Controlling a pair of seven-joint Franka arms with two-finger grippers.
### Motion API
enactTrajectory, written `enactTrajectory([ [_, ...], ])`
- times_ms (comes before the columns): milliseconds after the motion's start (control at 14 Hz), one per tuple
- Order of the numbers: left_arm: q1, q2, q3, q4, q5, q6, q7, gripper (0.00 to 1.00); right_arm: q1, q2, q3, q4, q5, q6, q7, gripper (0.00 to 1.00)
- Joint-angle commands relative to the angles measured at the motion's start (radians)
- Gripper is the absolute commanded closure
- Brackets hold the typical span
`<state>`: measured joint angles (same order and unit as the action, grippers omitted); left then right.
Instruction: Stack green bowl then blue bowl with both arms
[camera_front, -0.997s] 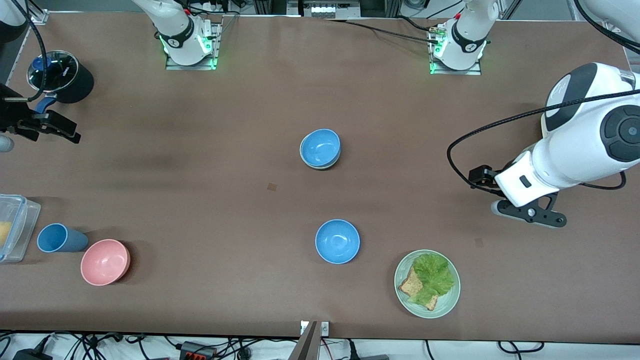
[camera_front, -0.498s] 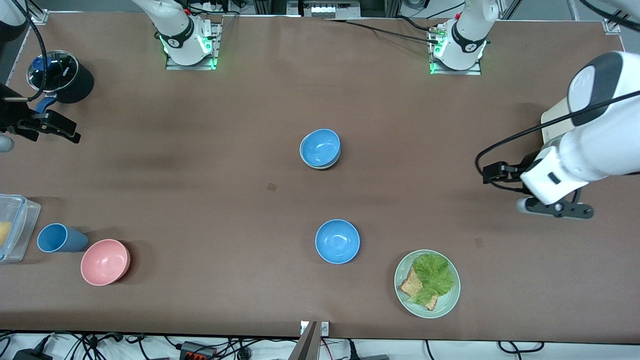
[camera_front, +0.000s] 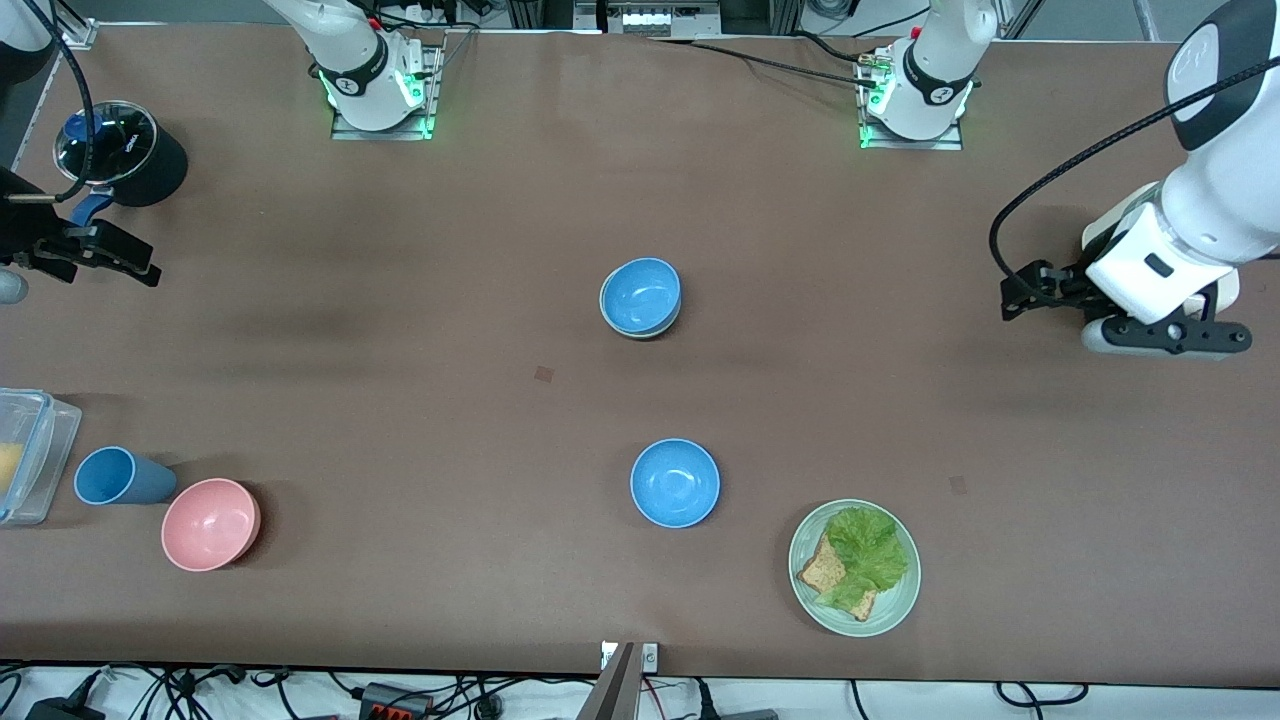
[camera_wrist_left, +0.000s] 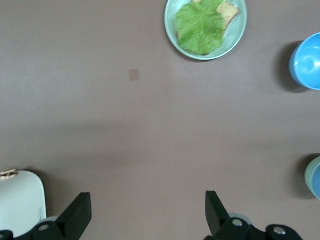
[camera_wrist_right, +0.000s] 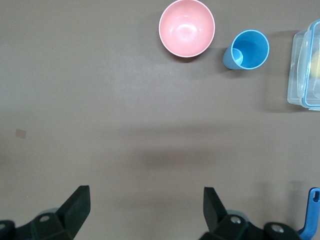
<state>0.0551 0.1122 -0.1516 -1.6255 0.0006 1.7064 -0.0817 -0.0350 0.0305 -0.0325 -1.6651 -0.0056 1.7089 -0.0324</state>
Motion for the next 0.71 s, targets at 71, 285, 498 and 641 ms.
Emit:
enactTrajectory([
  [71, -0.04, -0.054, 0.08, -0.056, 0.013, 0.021, 0.022, 0.0, -0.003, -0.02, 0.0, -0.009, -0.01, 0.0, -0.015, 0.0],
  [285, -0.04, -0.057, 0.081, -0.051, 0.016, -0.048, 0.03, 0.0, -0.003, -0.02, 0.0, -0.009, -0.01, 0.001, -0.015, 0.0],
  [498, -0.032, -0.02, 0.078, 0.007, 0.013, -0.053, 0.028, 0.0, -0.005, -0.02, 0.0, -0.009, -0.01, 0.001, -0.015, 0.0],
  [641, -0.032, -0.008, 0.076, 0.027, 0.004, -0.053, 0.022, 0.0, -0.005, -0.02, 0.0, -0.009, -0.01, 0.001, -0.015, 0.0],
])
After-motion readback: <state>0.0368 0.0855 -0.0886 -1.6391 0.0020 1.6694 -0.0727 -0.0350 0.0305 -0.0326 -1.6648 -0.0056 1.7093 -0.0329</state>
